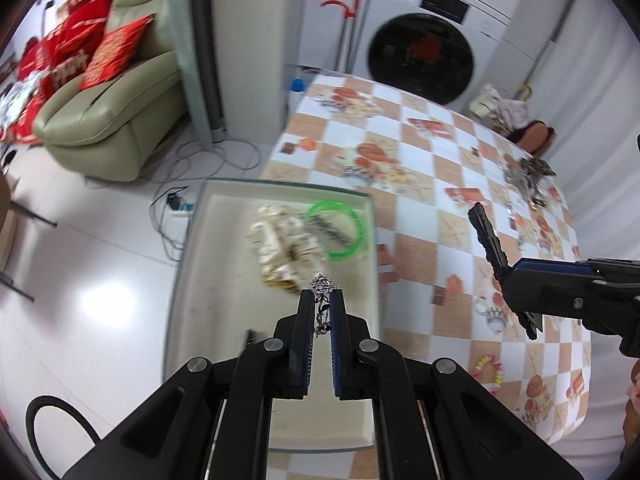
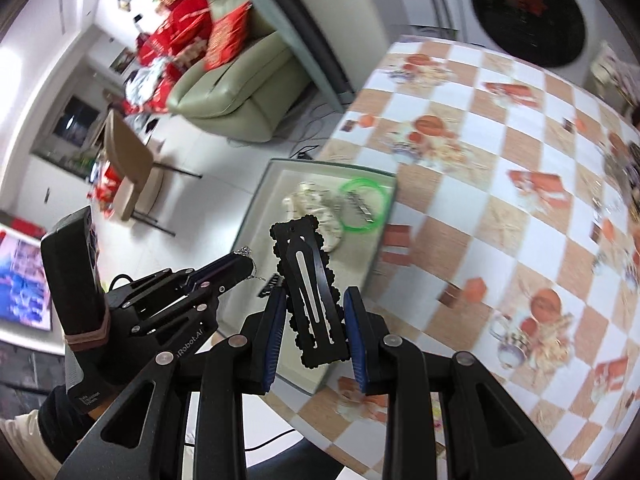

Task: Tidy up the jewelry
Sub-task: 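Carry the snap clip and silver charm over the white tray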

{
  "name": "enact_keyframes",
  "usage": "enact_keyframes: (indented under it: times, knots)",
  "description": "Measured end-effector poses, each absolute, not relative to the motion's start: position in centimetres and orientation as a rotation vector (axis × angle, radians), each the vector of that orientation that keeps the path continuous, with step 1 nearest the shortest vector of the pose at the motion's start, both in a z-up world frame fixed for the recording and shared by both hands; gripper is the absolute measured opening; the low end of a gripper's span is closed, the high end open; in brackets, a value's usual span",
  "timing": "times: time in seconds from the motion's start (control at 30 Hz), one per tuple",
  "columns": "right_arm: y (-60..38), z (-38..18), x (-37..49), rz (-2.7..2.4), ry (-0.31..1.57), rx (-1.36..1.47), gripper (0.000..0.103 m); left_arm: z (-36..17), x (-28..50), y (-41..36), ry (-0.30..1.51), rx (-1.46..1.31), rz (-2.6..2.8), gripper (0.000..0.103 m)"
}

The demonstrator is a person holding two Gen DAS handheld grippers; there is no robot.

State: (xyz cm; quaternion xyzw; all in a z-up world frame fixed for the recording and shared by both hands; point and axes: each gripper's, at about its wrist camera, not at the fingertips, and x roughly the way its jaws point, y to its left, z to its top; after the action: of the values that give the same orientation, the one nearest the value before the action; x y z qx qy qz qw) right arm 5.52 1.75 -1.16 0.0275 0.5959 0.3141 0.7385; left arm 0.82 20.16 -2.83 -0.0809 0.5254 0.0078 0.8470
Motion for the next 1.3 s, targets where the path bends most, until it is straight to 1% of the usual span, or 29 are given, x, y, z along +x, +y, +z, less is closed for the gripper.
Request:
enact_keyframes:
  times: [0.27,0.43,0.7,0.97,1.3]
  knots:
    - [6.0,-1.4,5.8,0.764,1.322,0.044,0.032,-3.5,-0.3,23.3,1.112,-0.201,0.077,0.012]
    - [7.4,-2.7,6.5,0.756,1.346,0.046,0.032,-4.4,0.0,24.2,1.118,-0.206,0.091,0.012]
    - [7.8,-6.5,7.3,0.706,1.409,0.012,0.032,-6.7,1.4,25.2,1.128,-0.205,0.092,0.012]
    - [7.9,-11.9,8.3,0.658,1.489,0.013,0.032,-10.4,4.1,25.8,1.171,-0.185,0.095,0.012]
    - [9.8,-16.4,9.7,0.608,1.539,-0.049,0.032,-14.5,6.3,25.8,1.221,-0.155,0.116,0.012]
